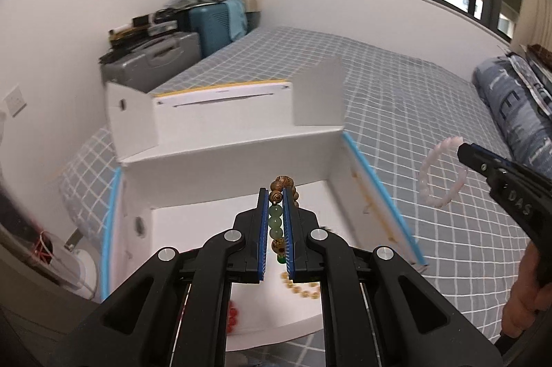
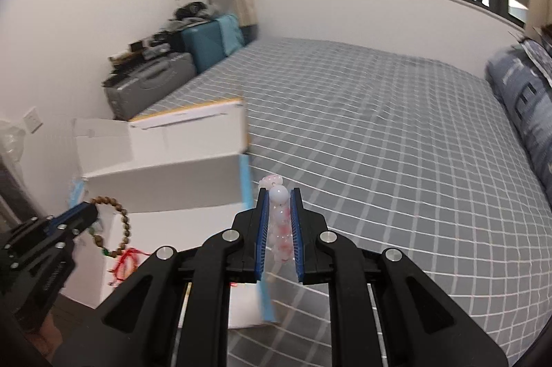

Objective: Organize jewelry

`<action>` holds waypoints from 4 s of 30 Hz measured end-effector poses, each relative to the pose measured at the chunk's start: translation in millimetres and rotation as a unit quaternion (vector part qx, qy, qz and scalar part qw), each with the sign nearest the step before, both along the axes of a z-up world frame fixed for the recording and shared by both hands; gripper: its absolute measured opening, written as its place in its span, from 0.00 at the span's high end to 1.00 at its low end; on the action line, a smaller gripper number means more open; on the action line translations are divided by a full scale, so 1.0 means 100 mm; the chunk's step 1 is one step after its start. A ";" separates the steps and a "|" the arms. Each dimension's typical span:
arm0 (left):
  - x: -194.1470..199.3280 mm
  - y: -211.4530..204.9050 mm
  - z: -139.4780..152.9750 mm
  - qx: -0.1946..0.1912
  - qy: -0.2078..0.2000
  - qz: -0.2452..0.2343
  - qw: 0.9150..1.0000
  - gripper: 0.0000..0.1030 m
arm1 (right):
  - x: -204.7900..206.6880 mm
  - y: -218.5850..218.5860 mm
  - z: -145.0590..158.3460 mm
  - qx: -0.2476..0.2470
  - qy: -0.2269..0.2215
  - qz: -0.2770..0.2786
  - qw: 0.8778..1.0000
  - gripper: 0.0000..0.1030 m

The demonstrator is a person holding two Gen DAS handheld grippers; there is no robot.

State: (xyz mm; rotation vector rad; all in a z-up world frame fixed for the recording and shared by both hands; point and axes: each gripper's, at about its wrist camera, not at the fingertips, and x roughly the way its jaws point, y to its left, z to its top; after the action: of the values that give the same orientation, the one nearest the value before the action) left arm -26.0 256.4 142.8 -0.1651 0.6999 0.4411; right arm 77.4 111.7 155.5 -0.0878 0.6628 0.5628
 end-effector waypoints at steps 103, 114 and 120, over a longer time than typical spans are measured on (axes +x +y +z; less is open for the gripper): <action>-1.47 -0.11 -0.59 -0.013 0.001 0.073 0.997 0.06 | -1.35 0.17 -0.64 -0.049 -0.005 0.052 0.997 0.07; -1.47 -0.13 -0.58 -0.010 0.000 0.068 0.998 0.06 | -1.35 0.17 -0.65 -0.049 -0.005 0.052 0.997 0.07; -1.49 -0.12 -0.56 -0.013 -0.007 0.067 0.998 0.06 | -1.33 0.18 -0.66 -0.048 -0.002 0.050 0.998 0.07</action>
State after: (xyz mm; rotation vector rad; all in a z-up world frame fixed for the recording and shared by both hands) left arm -175.3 243.9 86.9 -0.2407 0.6843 0.5584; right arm -55.2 129.5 89.1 -0.2135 0.6836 0.6268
